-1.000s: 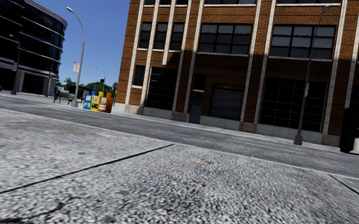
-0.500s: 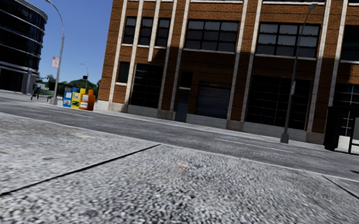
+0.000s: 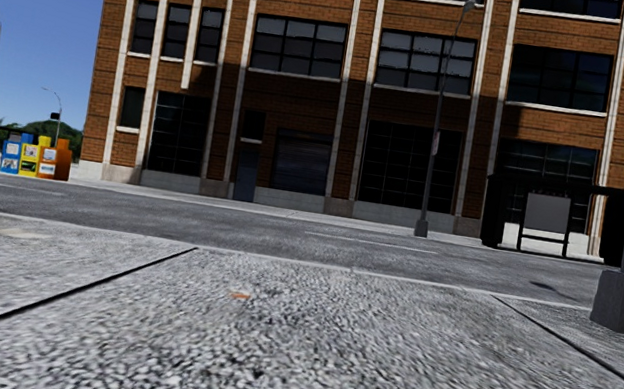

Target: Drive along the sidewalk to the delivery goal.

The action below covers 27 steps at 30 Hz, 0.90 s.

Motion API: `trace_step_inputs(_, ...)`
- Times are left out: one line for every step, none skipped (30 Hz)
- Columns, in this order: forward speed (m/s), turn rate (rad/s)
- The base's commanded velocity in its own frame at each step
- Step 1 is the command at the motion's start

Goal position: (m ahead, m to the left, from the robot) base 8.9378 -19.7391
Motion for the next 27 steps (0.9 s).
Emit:
trace_step_inputs(1.14, -0.7)
trace_step_inputs(1.14, -0.71)
trace_step_inputs(1.14, -0.71)
trace_step_inputs(1.14, -0.71)
trace_step_inputs(1.14, -0.71)
trace_step_inputs(1.14, -0.71)
trace_step_inputs(1.14, -0.71)
trace_step_inputs(1.14, -0.71)
trace_step_inputs(1.14, -0.71)
trace_step_inputs(1.14, -0.71)
trace_step_inputs(1.14, -0.71)
trace_step_inputs(1.14, -0.71)
trace_step_inputs(1.14, -0.71)
trace_step_inputs(1.14, -0.71)
trace_step_inputs(1.15, -0.71)
trace_step_inputs(1.2, -0.72)
trace_step_inputs(1.23, -0.79)
trace_step_inputs(1.24, -0.81)
trace_step_inputs(1.24, -0.81)
trace_step_inputs(1.24, -0.81)
trace_step_inputs(1.24, -0.78)
trace_step_inputs(1.24, -0.78)
trace_step_inputs(1.24, -0.78)
trace_step_inputs(1.24, -0.77)
trace_step_inputs(1.24, -0.77)
trace_step_inputs(1.24, -0.77)
trace_step_inputs(1.24, -0.77)
